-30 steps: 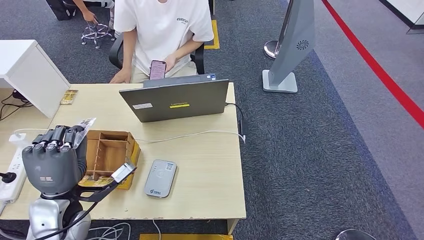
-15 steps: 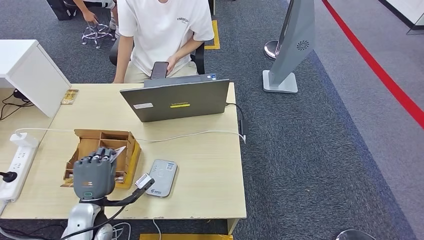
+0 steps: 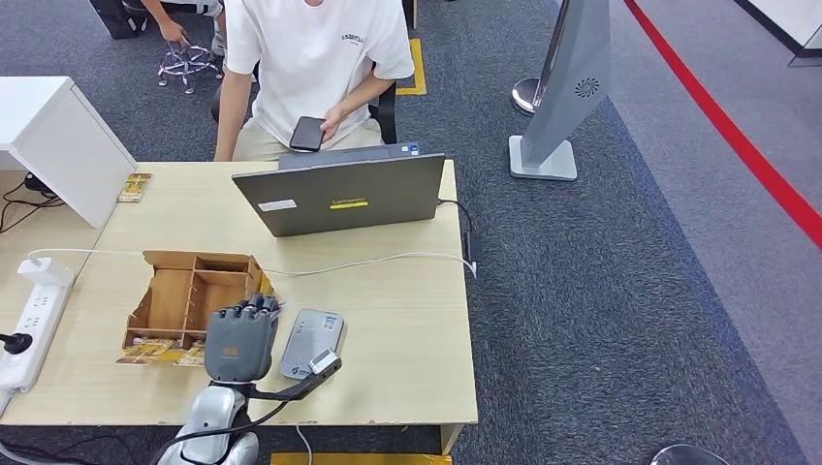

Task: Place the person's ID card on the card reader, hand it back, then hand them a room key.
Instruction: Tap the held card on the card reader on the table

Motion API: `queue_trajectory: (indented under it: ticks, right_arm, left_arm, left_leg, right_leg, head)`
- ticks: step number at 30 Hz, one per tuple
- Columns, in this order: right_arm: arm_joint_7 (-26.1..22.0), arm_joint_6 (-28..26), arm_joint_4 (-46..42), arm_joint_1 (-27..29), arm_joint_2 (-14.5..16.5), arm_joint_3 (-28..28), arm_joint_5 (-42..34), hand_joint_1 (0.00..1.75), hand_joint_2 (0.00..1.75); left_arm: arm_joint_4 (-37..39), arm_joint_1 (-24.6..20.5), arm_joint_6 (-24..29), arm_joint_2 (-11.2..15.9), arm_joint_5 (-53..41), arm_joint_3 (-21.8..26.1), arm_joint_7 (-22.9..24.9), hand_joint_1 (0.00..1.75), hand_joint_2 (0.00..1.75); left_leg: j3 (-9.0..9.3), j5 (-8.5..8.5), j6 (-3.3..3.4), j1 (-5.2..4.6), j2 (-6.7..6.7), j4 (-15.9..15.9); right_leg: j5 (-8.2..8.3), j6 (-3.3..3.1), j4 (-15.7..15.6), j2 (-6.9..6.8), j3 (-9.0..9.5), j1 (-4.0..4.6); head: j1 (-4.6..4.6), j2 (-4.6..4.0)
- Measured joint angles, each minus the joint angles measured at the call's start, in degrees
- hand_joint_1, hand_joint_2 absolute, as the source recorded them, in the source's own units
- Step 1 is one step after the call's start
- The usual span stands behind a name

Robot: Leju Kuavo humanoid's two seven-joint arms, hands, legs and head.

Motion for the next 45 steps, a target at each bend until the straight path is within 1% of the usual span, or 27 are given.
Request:
queue_trajectory:
  ticks: [11, 17, 26, 34, 40, 43, 45]
  right_arm:
    - [-0.09, -0.03, 1.04, -0.23, -0.42, 0.0, 0.01, 0.0, 1.75]
    - [-0.08, -0.13, 1.36, -0.36, -0.72, 0.0, 0.01, 0.0, 1.75]
    - [-0.07, -0.15, 1.49, -0.38, -0.74, -0.02, 0.0, 0.0, 1.75]
    - [-0.08, -0.02, 1.48, -0.37, -0.74, -0.11, -0.01, 0.0, 1.75]
    - [-0.15, 0.02, 1.48, -0.37, -0.74, -0.16, 0.17, 0.0, 1.75]
    - [-0.47, 0.02, 1.45, -0.34, -0.74, -0.29, 0.82, 0.0, 1.75]
    - [-0.86, 0.02, 1.43, -0.34, -0.74, -0.37, 1.5, 0.0, 1.75]
  left_arm:
    - [3.22, -0.3, 0.04, -1.34, 0.22, -1.24, -1.04, 1.75, 1.75]
    - [7.45, -0.62, 0.06, -2.61, 0.41, -1.52, -2.32, 1.75, 1.75]
    - [14.42, -1.94, 1.0, -4.72, 0.58, -1.87, -2.41, 1.75, 1.75]
    - [16.62, -2.84, 1.0, -5.29, 0.79, -1.88, -2.59, 1.75, 1.75]
    - [16.3, -3.03, 1.05, -5.18, 0.63, -1.88, -1.94, 1.75, 1.75]
    - [12.05, -3.02, 1.0, -3.82, 0.42, -1.86, -0.45, 1.75, 1.75]
    - [7.54, -3.86, 0.45, -2.14, 0.33, -1.61, 0.27, 1.75, 1.75]
  left_leg:
    - [0.0, 0.0, 0.0, 0.0, 0.0, 0.0]
    - [-0.01, 0.0, 0.0, 0.0, 0.0, 0.0]
    - [0.02, 0.0, 0.0, -0.01, -0.05, 0.0]
    - [0.1, 0.0, 0.0, 0.0, -0.09, -0.01]
    - [0.15, 0.01, 0.0, 0.01, -0.12, -0.01]
    - [0.15, 0.04, 0.02, 0.03, -0.12, 0.0]
    - [0.12, 0.1, 0.01, 0.04, -0.13, 0.0]
  right_leg:
    - [0.0, 0.0, 0.0, 0.0, 0.0, 0.0]
    - [0.0, 0.0, 0.0, 0.0, 0.0, 0.0]
    - [0.0, 0.0, 0.0, -0.06, 0.06, 0.0]
    - [0.0, 0.0, 0.0, -0.13, 0.19, 0.0]
    - [0.01, 0.0, 0.0, -0.14, 0.25, 0.0]
    - [0.03, 0.0, 0.01, -0.13, 0.21, 0.02]
    - [0.04, 0.0, 0.02, -0.15, 0.17, 0.03]
  head:
    - [0.01, 0.0]
    - [0.01, 0.0]
    - [-0.01, 0.0]
    - [0.0, 0.0]
    - [0.0, 0.0]
    - [0.0, 0.0]
    - [-0.01, 0.0]
